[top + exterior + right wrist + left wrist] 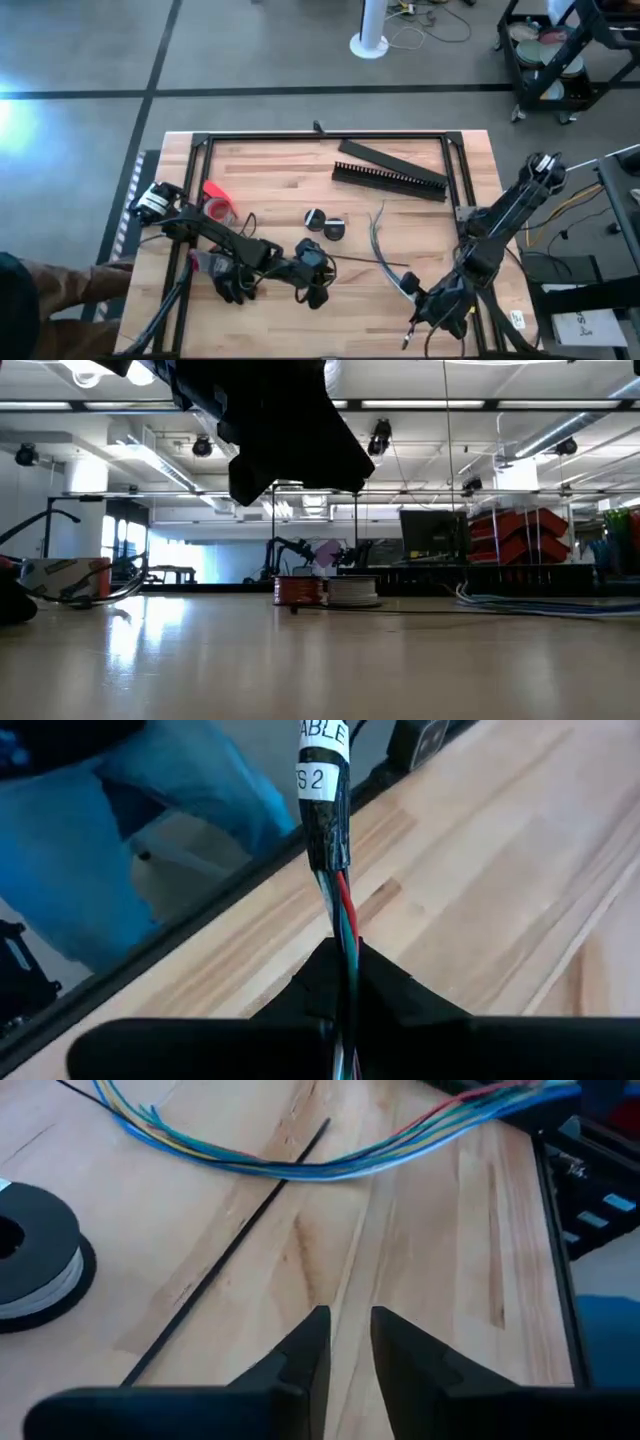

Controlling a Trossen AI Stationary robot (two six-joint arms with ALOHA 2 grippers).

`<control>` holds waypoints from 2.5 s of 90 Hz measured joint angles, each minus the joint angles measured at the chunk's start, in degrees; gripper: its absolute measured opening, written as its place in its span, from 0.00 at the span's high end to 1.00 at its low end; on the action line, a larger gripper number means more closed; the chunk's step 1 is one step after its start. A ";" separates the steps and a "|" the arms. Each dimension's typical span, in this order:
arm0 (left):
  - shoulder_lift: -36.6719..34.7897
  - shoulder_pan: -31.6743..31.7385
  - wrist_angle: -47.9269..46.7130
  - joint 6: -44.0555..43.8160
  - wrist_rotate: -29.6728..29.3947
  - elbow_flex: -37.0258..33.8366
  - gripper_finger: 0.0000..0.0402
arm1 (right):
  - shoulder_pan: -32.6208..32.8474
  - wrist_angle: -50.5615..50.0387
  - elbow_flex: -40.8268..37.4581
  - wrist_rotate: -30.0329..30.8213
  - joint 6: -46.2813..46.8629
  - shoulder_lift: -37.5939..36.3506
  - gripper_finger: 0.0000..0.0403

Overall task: Ziptie cables
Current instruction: Wrap the black zip tie on the cables

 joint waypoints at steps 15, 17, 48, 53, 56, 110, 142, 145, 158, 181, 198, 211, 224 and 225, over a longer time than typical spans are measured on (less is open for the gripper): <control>0.14 0.08 2.35 0.10 -1.90 0.00 0.85 | 0.04 3.83 0.00 -1.89 0.34 3.39 1.00; 0.14 0.08 2.65 0.13 -2.21 0.00 0.85 | 0.13 4.21 0.00 -1.93 0.62 3.85 1.00; 0.14 0.08 3.95 1.02 -4.05 -0.02 0.84 | 0.13 5.99 -0.09 -1.92 8.81 14.37 0.97; 0.14 0.08 4.75 1.04 -5.44 -0.02 0.84 | 0.11 7.09 -0.09 -1.90 10.34 16.45 0.93; 0.14 0.08 5.02 1.04 -6.15 -0.02 0.83 | 0.11 7.51 -0.09 -1.89 11.05 17.50 0.89; 0.14 -1.44 9.27 1.72 -13.33 -0.02 0.77 | -0.07 -3.67 -0.02 4.18 20.64 3.88 0.32; 0.14 -1.78 -4.27 1.47 -10.23 -1.49 0.77 | -0.07 -9.55 -3.77 17.04 22.93 -4.64 0.41; 0.11 -1.73 -7.04 0.61 -10.15 -1.49 0.76 | -0.04 -8.61 -4.69 17.00 22.93 -4.91 0.42; 0.05 -0.35 -15.56 0.59 -9.11 -1.50 0.71 | -0.19 -1.56 -9.05 17.57 22.10 -5.19 0.44; 0.61 4.45 -14.09 9.54 -2.54 -4.13 0.55 | -3.37 4.28 -12.64 23.50 15.78 -5.21 0.43; 1.10 7.72 -1.27 12.14 2.16 -13.02 0.47 | -9.28 10.42 -13.26 24.32 8.47 -5.07 0.40; 0.80 8.27 7.95 11.99 2.82 -18.05 0.47 | -15.62 18.60 -13.66 24.25 5.38 -4.18 0.41; 0.78 8.23 10.11 12.25 3.25 -19.31 0.50 | -22.36 27.20 -13.84 24.05 5.65 -0.57 0.45; 0.77 8.22 9.93 12.38 3.40 -19.24 0.50 | -22.80 27.93 -13.84 24.02 5.38 -0.20 0.45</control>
